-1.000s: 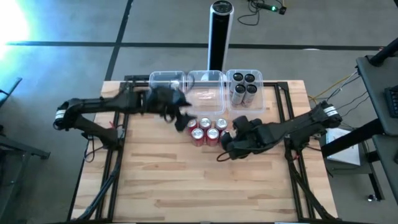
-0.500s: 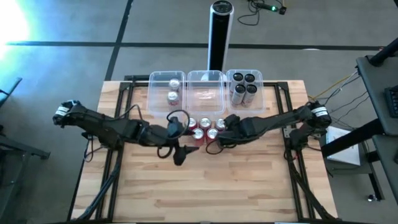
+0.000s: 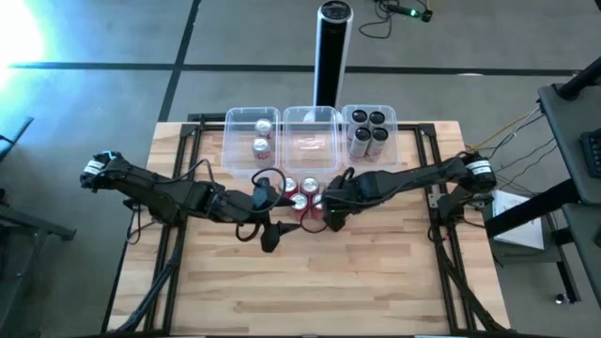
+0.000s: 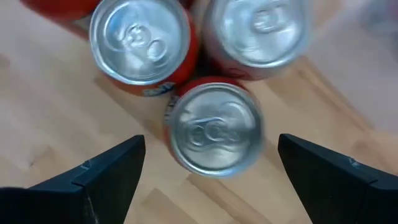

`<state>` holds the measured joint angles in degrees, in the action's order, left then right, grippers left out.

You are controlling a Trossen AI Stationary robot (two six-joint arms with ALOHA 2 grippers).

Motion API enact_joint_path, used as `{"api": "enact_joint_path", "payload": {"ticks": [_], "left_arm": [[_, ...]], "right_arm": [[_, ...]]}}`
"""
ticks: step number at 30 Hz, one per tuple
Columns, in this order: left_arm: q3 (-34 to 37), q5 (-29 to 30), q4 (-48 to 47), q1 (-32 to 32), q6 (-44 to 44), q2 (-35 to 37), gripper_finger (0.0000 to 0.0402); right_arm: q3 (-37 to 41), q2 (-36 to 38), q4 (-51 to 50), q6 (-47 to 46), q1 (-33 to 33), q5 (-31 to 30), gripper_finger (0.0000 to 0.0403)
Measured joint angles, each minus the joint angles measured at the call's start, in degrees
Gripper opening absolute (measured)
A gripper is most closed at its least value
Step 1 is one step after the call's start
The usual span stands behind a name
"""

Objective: Sort soda cans
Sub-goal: Put the bottom right orange soda can into the center transparent bin

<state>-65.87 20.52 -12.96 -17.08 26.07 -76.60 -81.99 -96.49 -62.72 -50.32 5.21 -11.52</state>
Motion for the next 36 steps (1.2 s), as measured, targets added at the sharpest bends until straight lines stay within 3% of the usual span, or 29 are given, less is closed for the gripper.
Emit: {"api": "enact_joint_path", "payload": {"ticks": [16, 21, 27, 29, 36], "left_arm": [[-1.8, 4.4, 0.5, -1.2, 0.2, 0.3, 0.0308], [-7.2, 4.0, -9.6, -3.1, -1.3, 2.4, 0.0308], [-12.2, 4.1, -18.7, -5.5, -4.7, 5.8, 0.0307], [-12.5, 4.5, -21.4, -5.9, -4.5, 7.5, 0.0305], [-10.2, 9.5, -28.8, -8.4, -0.4, 14.9, 0.0292]], "right_arm": [[0.1, -6.7, 1.7, 4.8, -5.4, 5.7, 0.0364], [0.1, -6.7, 1.9, 4.1, -5.4, 8.7, 0.0355], [0.1, -6.2, 2.0, 5.1, -5.3, 9.2, 0.0296], [0.1, -6.2, 1.9, 6.0, -5.2, 9.8, 0.0293], [-4.6, -4.5, -3.9, 6.7, -1.2, 20.9, 0.0293]]}}
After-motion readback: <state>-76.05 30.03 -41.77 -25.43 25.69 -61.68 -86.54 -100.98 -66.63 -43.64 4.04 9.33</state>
